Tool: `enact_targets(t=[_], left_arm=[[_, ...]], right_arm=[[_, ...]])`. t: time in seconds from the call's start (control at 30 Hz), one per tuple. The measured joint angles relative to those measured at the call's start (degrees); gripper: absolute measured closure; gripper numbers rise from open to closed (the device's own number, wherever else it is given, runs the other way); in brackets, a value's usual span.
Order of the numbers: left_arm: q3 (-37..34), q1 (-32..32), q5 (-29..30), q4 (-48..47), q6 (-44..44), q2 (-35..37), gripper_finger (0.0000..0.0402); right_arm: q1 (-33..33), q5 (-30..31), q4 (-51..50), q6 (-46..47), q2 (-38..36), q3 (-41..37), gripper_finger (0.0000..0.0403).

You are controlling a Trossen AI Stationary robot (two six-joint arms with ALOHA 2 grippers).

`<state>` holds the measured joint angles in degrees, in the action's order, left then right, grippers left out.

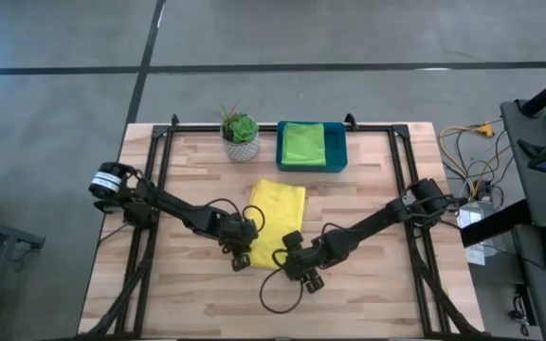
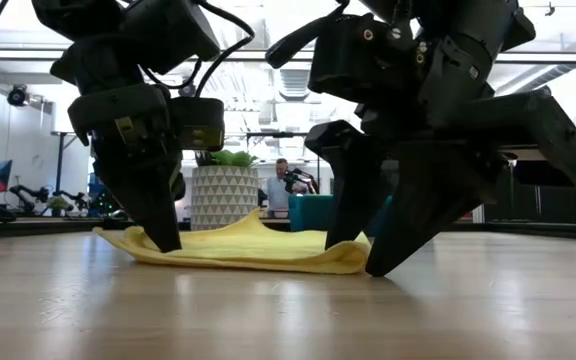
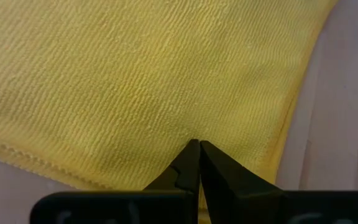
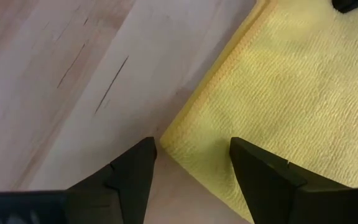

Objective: Fold microfiber towels
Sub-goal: Fold the yellow microfiber towel on top of the green microfiber towel into the dark blue bin

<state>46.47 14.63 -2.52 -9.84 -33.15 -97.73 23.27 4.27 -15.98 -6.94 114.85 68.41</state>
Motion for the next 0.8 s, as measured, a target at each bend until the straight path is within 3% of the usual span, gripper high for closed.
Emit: enact_targets(t=[0.33,0.8], left_arm=[[-0.1,0.1,1.1,0.4,-1.0,-0.1,0.0402],[-0.3,0.0,1.6,1.9,-1.1,-0.2,0.0402]], right_arm=[[2.0,6.9,2.7,-5.1,0.5,-1.3,0.0265],[2.2,7.4,4.0,-5.1,0.6,-1.6,0.0391]])
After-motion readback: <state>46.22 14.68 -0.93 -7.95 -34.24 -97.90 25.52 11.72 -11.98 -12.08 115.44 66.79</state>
